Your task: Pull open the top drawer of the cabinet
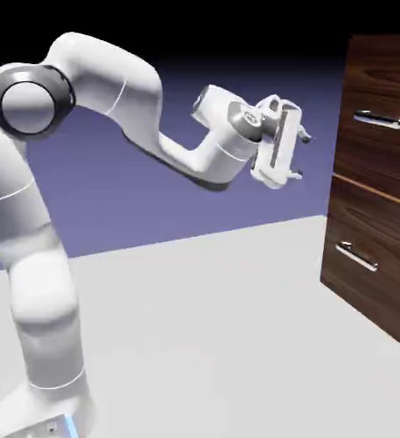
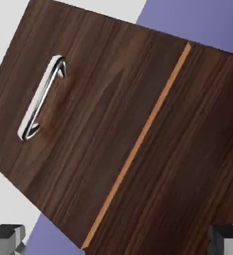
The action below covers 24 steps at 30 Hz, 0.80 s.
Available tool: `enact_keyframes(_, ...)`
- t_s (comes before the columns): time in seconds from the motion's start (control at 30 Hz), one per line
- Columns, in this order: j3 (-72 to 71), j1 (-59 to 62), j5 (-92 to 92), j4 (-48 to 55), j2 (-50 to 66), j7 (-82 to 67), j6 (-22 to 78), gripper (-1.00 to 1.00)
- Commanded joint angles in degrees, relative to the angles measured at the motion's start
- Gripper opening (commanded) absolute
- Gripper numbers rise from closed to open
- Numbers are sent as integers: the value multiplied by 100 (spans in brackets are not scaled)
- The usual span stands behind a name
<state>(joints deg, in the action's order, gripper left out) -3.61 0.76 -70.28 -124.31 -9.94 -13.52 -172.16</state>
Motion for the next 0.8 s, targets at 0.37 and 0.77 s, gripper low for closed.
enact_keyframes(0.37, -153, 61, -2990, 1561, 967, -2382, 79, 0)
enact_keyframes(0.77, -307, 123, -5981, 3122, 1933, -4764, 157, 0)
